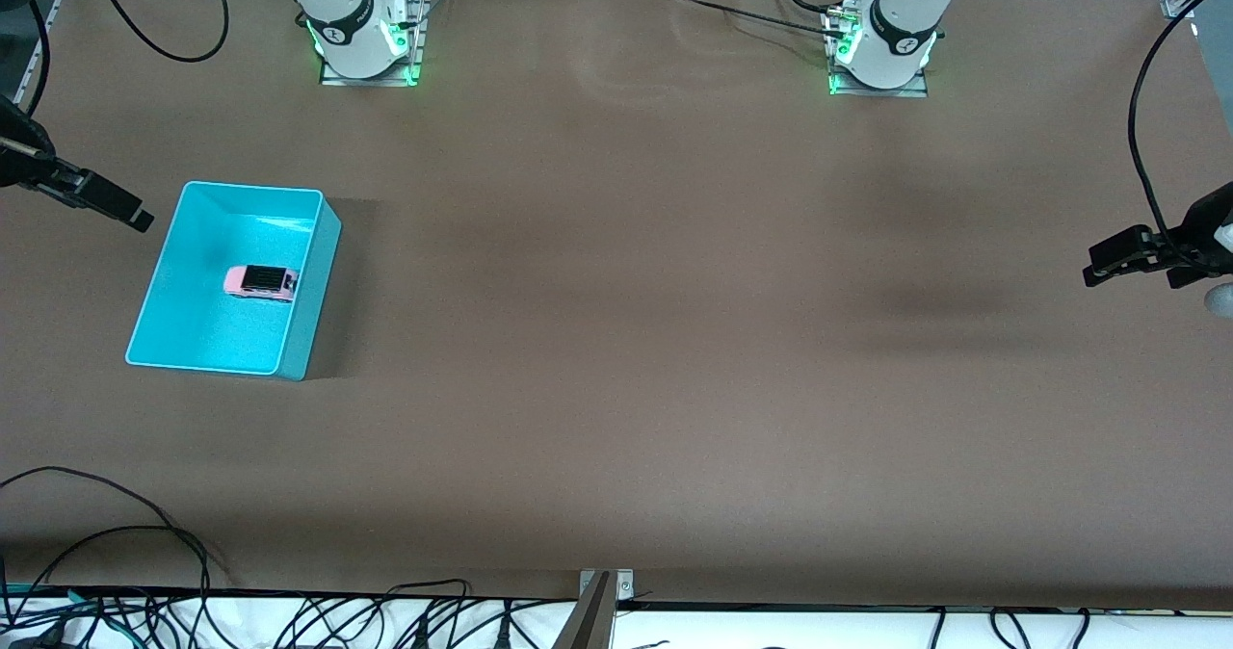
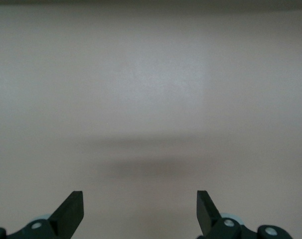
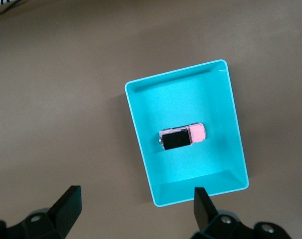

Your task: Wind and store pink jeep toy

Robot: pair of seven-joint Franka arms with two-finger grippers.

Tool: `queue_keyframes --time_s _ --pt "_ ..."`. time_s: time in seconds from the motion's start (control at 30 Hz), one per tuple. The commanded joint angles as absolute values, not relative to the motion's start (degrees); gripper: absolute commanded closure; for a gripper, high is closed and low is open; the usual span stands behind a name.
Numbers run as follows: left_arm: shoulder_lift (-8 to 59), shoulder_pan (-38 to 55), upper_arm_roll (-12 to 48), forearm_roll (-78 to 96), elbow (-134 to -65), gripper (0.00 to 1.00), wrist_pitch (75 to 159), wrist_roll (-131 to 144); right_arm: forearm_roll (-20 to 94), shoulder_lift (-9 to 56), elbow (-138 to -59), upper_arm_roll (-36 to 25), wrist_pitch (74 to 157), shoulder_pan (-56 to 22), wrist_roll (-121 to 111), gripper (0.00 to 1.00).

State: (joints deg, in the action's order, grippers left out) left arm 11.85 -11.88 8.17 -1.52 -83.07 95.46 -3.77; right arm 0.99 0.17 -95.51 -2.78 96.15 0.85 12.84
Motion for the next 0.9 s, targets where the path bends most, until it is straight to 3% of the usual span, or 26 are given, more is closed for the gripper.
queue_keyframes --time_s 0.0,0.87 --pt "11.51 -12.22 8.17 -0.88 -83.50 0.00 95.45 -4.92 0.09 0.17 -93.78 -1.76 93.35 2.11 10.64 0.00" --pt "11.78 -12.22 8.17 -0.88 -83.32 0.00 95.45 -4.92 0.09 1.85 -90.79 -1.67 91.32 1.93 9.93 0.00"
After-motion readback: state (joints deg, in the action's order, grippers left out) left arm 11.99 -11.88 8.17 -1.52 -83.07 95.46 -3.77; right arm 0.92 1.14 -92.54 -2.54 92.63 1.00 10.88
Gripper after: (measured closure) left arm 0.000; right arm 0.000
